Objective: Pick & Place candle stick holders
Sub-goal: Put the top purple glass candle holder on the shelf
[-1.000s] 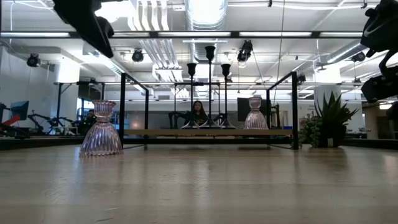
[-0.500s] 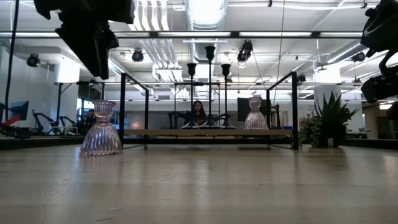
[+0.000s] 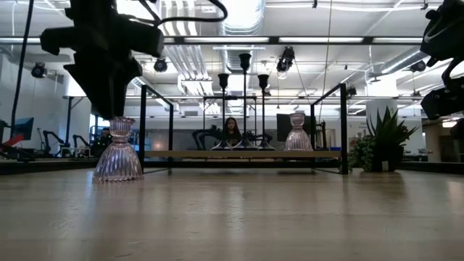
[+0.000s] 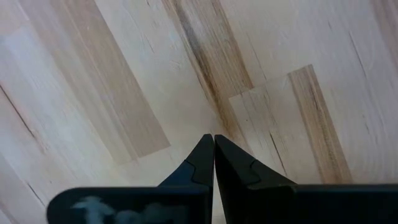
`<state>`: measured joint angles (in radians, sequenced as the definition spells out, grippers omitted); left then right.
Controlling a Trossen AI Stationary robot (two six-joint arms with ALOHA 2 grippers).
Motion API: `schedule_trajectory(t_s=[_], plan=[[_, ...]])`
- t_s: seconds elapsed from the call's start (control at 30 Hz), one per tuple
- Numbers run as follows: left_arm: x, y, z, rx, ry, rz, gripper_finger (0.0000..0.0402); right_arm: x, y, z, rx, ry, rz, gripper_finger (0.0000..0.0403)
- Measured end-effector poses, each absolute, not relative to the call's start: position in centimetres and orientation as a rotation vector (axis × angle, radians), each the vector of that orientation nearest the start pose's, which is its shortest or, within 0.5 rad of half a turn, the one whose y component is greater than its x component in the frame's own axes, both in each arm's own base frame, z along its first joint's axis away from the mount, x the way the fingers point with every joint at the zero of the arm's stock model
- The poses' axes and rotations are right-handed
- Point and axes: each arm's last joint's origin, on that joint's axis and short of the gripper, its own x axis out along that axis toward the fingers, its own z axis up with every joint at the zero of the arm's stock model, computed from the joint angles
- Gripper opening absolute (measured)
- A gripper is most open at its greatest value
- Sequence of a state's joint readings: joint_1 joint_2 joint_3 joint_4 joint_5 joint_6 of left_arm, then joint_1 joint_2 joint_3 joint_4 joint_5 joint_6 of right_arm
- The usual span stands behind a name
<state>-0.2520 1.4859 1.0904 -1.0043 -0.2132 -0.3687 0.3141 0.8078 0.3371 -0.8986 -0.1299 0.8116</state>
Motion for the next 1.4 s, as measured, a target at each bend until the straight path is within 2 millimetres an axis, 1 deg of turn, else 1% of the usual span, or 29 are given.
schedule_trajectory(t_s=[0.23, 0.33, 0.4, 0.47, 0.6, 0.63, 0.73, 0.87, 0.97, 1.1, 1.17, 1.27, 1.4], plan=[[26.8, -6.3, 22.0, 0.010, 1.347, 0.198, 0.0185, 9.6, 3.5, 14.2, 0.542, 1.429, -0.203, 0.0008], [27.0, -6.4, 21.4, 0.023, 1.366, 0.204, 0.0177, 9.6, 3.5, 14.2, 0.542, 1.429, -0.203, 0.0008], [27.2, -6.4, 21.2, 0.043, 1.374, 0.203, 0.0158, 9.6, 3.5, 14.2, 0.542, 1.429, -0.203, 0.0008], [27.3, -6.4, 21.0, 0.065, 1.377, 0.204, 0.0128, 9.6, 3.5, 14.2, 0.542, 1.429, -0.203, 0.0008], [27.4, -6.4, 21.0, 0.105, 1.371, 0.176, 0.0042, 9.6, 3.5, 14.2, 0.542, 1.429, -0.203, 0.0008], [27.3, -6.4, 21.1, 0.117, 1.373, 0.167, 0.0033, 9.6, 3.5, 14.2, 0.542, 1.429, -0.203, 0.0008], [27.1, -6.2, 21.5, 0.135, 1.368, 0.135, 0.0034, 9.6, 3.5, 14.2, 0.542, 1.429, -0.203, 0.0008], [26.8, -5.9, 22.8, 0.120, 1.373, 0.089, 0.0034, 9.6, 3.5, 14.2, 0.542, 1.429, -0.203, 0.0008], [27.1, -5.2, 24.8, 0.112, 1.343, 0.102, 0.0034, 9.6, 3.5, 14.2, 0.542, 1.429, -0.203, 0.0008], [27.9, -4.1, 27.2, 0.150, 1.294, 0.099, 0.0034, 9.6, 3.5, 14.2, 0.542, 1.428, -0.203, 0.0008], [28.4, -3.4, 28.6, 0.161, 1.248, 0.094, 0.0034, 9.6, 3.5, 14.2, 0.542, 1.429, -0.203, 0.0008], [28.9, -2.0, 30.0, 0.196, 1.207, 0.119, 0.0034, 9.6, 3.5, 14.2, 0.542, 1.429, -0.203, 0.0008], [29.2, 0.5, 31.2, 0.211, 1.184, 0.158, 0.0034, 9.6, 3.5, 14.2, 0.542, 1.428, -0.203, 0.0008]])
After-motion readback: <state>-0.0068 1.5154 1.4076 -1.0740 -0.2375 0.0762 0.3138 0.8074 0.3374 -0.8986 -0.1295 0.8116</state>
